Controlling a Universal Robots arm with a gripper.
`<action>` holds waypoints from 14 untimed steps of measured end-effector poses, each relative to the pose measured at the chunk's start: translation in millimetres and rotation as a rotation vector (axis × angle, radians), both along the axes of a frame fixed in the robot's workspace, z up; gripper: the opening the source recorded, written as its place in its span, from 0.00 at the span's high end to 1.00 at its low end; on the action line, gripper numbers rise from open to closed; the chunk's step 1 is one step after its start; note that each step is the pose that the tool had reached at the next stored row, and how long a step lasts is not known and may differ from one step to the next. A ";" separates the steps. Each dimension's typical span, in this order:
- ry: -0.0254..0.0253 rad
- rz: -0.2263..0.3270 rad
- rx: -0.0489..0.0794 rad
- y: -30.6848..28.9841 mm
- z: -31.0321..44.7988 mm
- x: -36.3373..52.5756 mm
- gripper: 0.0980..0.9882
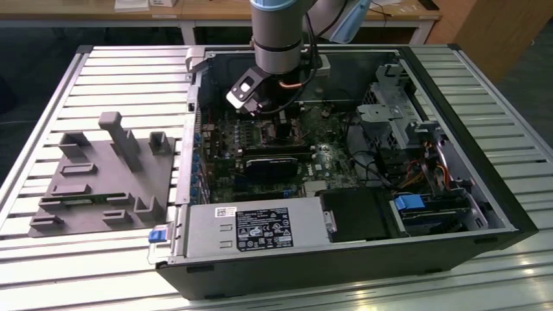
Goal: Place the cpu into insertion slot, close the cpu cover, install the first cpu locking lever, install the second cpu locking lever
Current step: 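Place the cpu into insertion slot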
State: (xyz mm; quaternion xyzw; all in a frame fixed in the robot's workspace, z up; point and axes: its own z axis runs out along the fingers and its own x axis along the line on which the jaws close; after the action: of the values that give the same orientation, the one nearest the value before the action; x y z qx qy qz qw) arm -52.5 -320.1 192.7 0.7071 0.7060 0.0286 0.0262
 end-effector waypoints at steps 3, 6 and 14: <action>-0.0002 0.000 0.000 0.0 -0.1 0.0 0.50; -0.0002 0.000 0.000 0.0 -0.2 0.0 0.49; -0.0002 0.000 0.000 0.1 0.0 0.0 0.42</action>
State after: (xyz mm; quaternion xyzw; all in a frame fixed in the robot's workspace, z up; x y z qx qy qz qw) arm -52.5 -320.0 192.7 0.7072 0.7060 0.0288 0.0262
